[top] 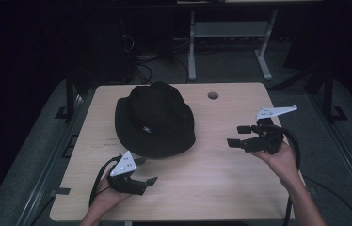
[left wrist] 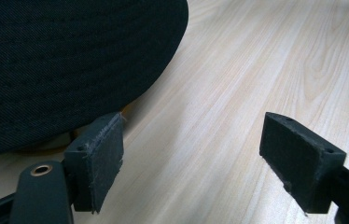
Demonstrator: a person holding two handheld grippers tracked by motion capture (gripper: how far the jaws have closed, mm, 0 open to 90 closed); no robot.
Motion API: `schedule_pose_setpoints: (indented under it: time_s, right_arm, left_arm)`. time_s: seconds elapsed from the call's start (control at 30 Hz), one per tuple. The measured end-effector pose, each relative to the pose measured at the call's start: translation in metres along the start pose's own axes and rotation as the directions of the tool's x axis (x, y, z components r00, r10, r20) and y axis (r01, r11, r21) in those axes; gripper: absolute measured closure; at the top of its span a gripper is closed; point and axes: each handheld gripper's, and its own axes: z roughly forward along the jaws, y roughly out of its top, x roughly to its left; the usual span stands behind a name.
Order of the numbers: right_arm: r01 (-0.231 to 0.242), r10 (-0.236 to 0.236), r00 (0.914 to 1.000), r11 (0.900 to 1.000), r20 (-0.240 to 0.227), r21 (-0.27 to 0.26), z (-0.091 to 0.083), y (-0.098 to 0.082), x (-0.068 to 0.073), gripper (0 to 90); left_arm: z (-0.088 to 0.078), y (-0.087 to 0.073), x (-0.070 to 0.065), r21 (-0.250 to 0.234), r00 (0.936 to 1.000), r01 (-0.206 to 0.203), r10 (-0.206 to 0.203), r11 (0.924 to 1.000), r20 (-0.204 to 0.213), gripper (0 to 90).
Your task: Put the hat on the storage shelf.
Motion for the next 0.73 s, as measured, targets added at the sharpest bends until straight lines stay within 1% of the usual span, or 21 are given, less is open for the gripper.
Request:
schedule_pose_setpoints:
  time_s: [0.03, 0.1, 0.17, 0.2, 0.23, 0.27, 0.3, 0.37, 0.6, 0.63, 0.67, 0.73]
  right_arm:
    - [-0.002, 0.002, 1.0000, 1.000, 0.002, 0.001, -0.001, -0.003, 0.000, 21.2]
    - [-0.016, 0.016, 0.9998, 1.000, -0.008, 0.000, -0.001, -0.009, -0.001, 21.0]
    - [-0.021, 0.021, 0.9998, 1.000, -0.005, 0.006, -0.001, -0.016, -0.001, 20.9]
    - [-0.026, 0.027, 0.9996, 1.000, -0.007, 0.011, -0.001, -0.023, -0.002, 20.8]
    - [-0.026, 0.027, 0.9996, 1.000, -0.007, 0.011, -0.001, -0.023, -0.002, 20.8]
    - [-0.034, 0.034, 0.9994, 0.999, -0.006, 0.016, -0.001, -0.031, -0.002, 20.5]
    - [-0.034, 0.034, 0.9994, 0.999, -0.006, 0.016, -0.001, -0.031, -0.002, 20.5]
    - [-0.043, 0.043, 0.9990, 0.999, -0.010, 0.022, -0.001, -0.039, -0.003, 20.4]
    - [-0.084, 0.084, 0.9964, 0.996, -0.004, 0.043, -0.001, -0.064, -0.006, 19.4]
    - [-0.095, 0.095, 0.9954, 0.995, -0.001, 0.041, -0.003, -0.071, -0.007, 19.2]
    - [-0.095, 0.095, 0.9954, 0.995, -0.001, 0.041, -0.003, -0.071, -0.007, 19.2]
    - [-0.104, 0.104, 0.9946, 0.994, 0.000, 0.044, -0.005, -0.077, -0.008, 19.0]
  left_arm:
    - [0.000, 0.000, 0.000, 0.000, 1.0000, 0.000, 0.000, 1.0000, 0.000, 21.4]
    - [0.000, 0.000, 0.000, -0.003, 1.0000, 0.005, -0.005, 1.0000, 0.000, 21.4]
    - [-0.001, 0.000, 0.001, 0.003, 1.0000, 0.004, -0.004, 1.0000, -0.001, 21.3]
    - [-0.001, 0.000, 0.001, 0.002, 1.0000, 0.005, -0.005, 1.0000, -0.001, 21.3]
    - [-0.001, 0.000, 0.001, 0.003, 1.0000, 0.001, -0.001, 1.0000, -0.001, 21.3]
    - [-0.002, -0.001, 0.000, 0.002, 1.0000, 0.001, -0.001, 1.0000, -0.001, 21.3]
    - [-0.001, -0.001, 0.000, 0.002, 1.0000, 0.001, -0.001, 1.0000, 0.001, 21.3]
    - [-0.002, -0.001, 0.000, 0.007, 1.0000, -0.001, 0.001, 1.0000, 0.002, 21.3]
    - [-0.003, -0.002, 0.002, 0.004, 1.0000, -0.001, 0.001, 1.0000, -0.003, 21.3]
    - [-0.003, -0.002, 0.002, 0.005, 1.0000, -0.002, 0.002, 1.0000, -0.003, 21.3]
    - [-0.003, -0.002, 0.002, 0.006, 1.0000, -0.003, 0.003, 1.0000, -0.003, 21.3]
    - [-0.003, -0.002, 0.001, 0.009, 1.0000, -0.005, 0.005, 0.9999, 0.001, 21.4]
